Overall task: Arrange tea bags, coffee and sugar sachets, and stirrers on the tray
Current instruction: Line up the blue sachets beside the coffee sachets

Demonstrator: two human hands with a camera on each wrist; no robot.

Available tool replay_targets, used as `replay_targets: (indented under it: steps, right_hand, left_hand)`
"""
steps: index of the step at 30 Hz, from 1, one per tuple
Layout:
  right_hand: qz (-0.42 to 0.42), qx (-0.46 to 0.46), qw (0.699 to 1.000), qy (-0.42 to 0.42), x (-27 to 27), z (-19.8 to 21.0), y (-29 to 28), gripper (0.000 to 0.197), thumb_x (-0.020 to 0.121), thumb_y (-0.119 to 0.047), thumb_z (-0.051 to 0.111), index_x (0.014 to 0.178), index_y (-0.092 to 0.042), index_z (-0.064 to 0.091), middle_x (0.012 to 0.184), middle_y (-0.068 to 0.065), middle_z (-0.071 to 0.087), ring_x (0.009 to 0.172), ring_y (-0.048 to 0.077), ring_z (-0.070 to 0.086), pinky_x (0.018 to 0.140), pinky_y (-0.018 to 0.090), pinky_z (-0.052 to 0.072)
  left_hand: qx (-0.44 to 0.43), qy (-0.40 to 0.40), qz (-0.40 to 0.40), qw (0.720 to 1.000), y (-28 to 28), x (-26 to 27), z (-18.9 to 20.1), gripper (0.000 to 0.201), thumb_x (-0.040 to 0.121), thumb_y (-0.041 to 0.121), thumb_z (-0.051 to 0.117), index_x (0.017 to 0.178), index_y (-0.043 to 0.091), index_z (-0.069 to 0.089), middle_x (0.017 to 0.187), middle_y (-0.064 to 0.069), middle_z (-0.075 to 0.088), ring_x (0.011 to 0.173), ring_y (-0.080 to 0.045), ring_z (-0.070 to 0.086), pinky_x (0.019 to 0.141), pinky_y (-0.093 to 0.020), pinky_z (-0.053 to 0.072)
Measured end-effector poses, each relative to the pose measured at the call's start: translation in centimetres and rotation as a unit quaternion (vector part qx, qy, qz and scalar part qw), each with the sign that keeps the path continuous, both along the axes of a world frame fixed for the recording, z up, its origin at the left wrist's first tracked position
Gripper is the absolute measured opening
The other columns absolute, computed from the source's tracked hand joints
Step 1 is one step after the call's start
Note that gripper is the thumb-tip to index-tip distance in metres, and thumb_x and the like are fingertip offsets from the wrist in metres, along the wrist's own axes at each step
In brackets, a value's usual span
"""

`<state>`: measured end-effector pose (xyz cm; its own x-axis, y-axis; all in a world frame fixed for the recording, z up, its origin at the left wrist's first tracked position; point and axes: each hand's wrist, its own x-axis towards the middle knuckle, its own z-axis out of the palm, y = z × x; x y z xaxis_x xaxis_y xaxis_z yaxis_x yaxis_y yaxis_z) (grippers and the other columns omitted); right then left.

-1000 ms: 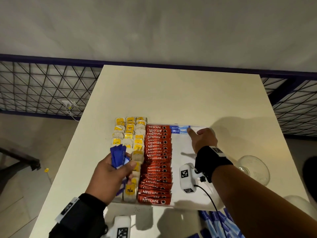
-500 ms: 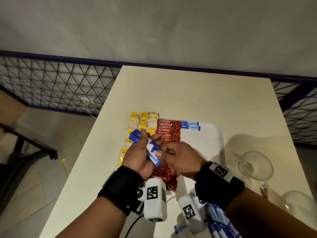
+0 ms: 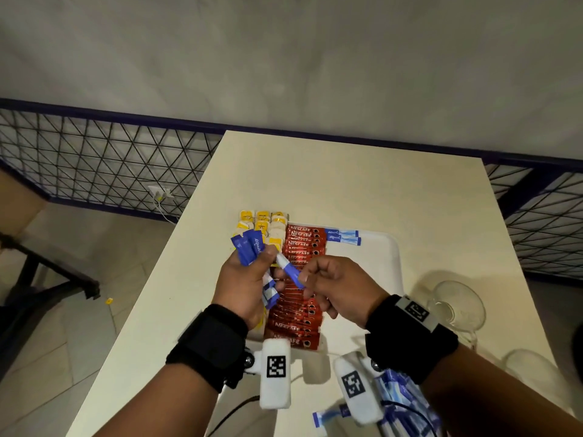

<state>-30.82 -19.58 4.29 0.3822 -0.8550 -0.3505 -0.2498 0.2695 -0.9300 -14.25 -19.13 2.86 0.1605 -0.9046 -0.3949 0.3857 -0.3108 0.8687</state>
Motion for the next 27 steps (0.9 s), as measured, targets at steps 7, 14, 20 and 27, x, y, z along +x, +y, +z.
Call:
replay_targets:
  steps: [7, 14, 20, 27]
  right_hand:
    - [-0.015, -0.169, 0.985, -0.001, 0.3, -0.9, 0.0, 0.035, 0.09, -0.009, 0.063, 0.103, -0.041, 0.066, 0.106, -0.006, 0.057, 0.074, 0.002, 0.055, 0.069, 0.015, 0.046]
    - [-0.04, -0.166, 0.984, 0.043, -0.2, -1.2, -0.3, 0.022, 0.091, -0.014, 0.064, 0.089, -0.035, 0.064, 0.087, -0.014, 0.065, 0.075, -0.001, 0.061, 0.074, 0.019, 0.048]
    - [0.03, -0.145, 0.981, 0.127, -1.2, -1.0, -0.7, 0.017, 0.093, -0.027, 0.06, 0.107, -0.032, 0.07, 0.096, -0.006, 0.071, 0.089, 0.011, 0.064, 0.079, 0.026, 0.051]
    - [-0.183, -0.026, 0.983, -0.003, -2.9, -4.1, -2.1, 0.012, 0.089, -0.008, 0.065, 0.082, -0.019, 0.065, 0.066, -0.006, 0.069, 0.059, 0.005, 0.055, 0.062, 0.022, 0.042]
  left_hand:
    - [0.138, 0.14, -0.046, 0.979, 0.2, -0.3, -0.6, 0.006, 0.093, 0.011, 0.055, 0.089, 0.008, 0.054, 0.061, -0.005, 0.049, 0.04, -0.008, 0.044, 0.035, -0.019, 0.037]
    - [0.095, 0.012, -0.065, 0.993, 0.9, -0.5, -0.8, 0.019, 0.093, 0.032, 0.06, 0.092, 0.012, 0.06, 0.065, -0.007, 0.058, 0.046, -0.012, 0.041, 0.041, -0.023, 0.036]
    - [-0.027, -0.103, -0.09, 0.99, 0.5, 0.0, 0.0, 0.013, 0.084, 0.006, 0.069, 0.093, 0.01, 0.06, 0.057, -0.008, 0.051, 0.046, -0.019, 0.042, 0.047, -0.028, 0.039]
    - [0.003, -0.047, -0.03, 0.998, -0.8, -1.0, -1.3, 0.011, 0.088, 0.006, 0.066, 0.089, 0.013, 0.057, 0.065, -0.01, 0.05, 0.047, -0.017, 0.041, 0.049, -0.03, 0.038]
